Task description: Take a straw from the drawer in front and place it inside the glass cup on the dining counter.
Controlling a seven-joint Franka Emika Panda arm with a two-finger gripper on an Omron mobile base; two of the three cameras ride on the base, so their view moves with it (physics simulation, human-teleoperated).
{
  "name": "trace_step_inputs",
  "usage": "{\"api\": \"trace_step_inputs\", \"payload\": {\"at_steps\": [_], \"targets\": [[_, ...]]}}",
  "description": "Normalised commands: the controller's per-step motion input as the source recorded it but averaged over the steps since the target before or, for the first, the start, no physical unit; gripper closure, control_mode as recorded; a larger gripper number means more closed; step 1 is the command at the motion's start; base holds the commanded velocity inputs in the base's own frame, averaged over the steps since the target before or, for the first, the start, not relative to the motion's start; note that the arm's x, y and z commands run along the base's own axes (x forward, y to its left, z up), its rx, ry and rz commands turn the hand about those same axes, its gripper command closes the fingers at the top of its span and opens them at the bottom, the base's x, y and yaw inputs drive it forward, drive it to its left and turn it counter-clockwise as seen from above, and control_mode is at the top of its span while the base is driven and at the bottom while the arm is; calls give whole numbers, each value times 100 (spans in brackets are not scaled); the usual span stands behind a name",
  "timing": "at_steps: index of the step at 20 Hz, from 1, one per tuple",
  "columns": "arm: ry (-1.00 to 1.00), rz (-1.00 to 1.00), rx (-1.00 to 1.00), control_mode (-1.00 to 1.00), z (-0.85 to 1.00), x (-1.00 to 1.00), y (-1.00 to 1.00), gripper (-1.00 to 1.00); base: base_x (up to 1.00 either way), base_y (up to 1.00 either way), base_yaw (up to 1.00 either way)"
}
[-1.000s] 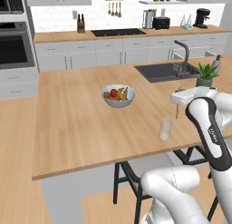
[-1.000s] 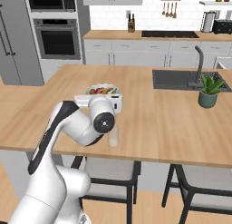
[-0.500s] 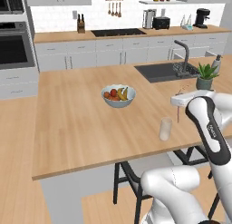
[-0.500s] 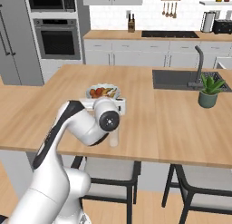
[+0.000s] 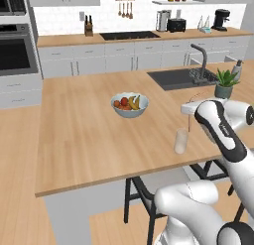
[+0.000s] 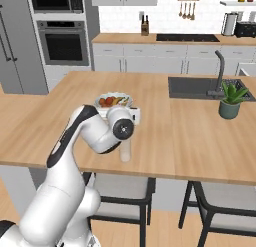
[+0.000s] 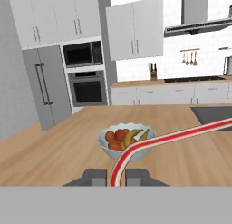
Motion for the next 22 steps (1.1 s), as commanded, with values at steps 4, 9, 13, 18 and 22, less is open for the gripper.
{"api": "trace_step_inputs", "payload": {"at_steps": [4,9,13,18,22], "targets": [[0,0,0,-100,-26,37,-4,100,0,0,0],[0,0,0,-100,-30,23,-11,100,0,0,0],[0,0,0,-100,-28,22,-13,100,0,0,0],[0,0,0,-100,-24,11,-7,100,0,0,0],[0,0,0,-100,-24,12,-1,100,0,0,0]]}}
